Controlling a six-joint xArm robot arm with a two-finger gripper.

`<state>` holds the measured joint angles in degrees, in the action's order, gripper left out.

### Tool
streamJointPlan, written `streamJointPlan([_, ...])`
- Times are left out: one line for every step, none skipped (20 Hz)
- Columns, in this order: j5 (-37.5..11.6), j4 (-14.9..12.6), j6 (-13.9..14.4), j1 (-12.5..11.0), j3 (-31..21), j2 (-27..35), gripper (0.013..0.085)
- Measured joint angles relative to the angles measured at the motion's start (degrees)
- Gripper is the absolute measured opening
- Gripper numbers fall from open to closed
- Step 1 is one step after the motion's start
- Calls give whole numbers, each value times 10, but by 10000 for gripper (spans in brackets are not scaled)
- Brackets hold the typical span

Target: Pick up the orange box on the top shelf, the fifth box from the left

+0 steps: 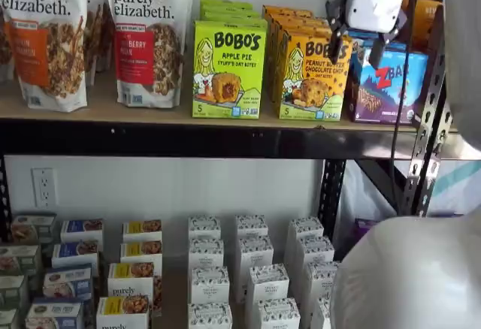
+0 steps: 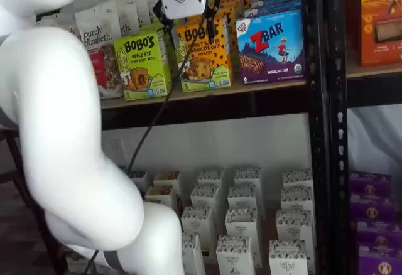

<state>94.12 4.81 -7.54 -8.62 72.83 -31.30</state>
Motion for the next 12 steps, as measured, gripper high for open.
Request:
streamJointPlan([-9, 10, -5, -5, 0, 3, 850])
streamJointPlan([-15, 19, -9, -9, 0, 5, 850])
streamJointPlan([-21, 28, -12, -12, 0, 7, 850])
streamJointPlan([-27, 34, -15, -14, -1, 9, 850])
streamJointPlan([-33, 39, -17, -16, -3, 9, 850])
streamJointPlan([-40, 42, -18, -16, -6, 8, 850])
streamJointPlan([-46, 44, -19, -16, -9, 8, 850])
streamJointPlan([-49, 43, -18, -14, -10, 8, 850])
streamJointPlan([-46, 41, -15, -12, -8, 11, 850])
streamJointPlan([-41, 41, -13, -10, -4, 15, 850])
streamJointPlan([-39, 42, -11, -8, -2, 18, 850])
streamJointPlan([-40, 42, -10, -6, -2, 19, 850])
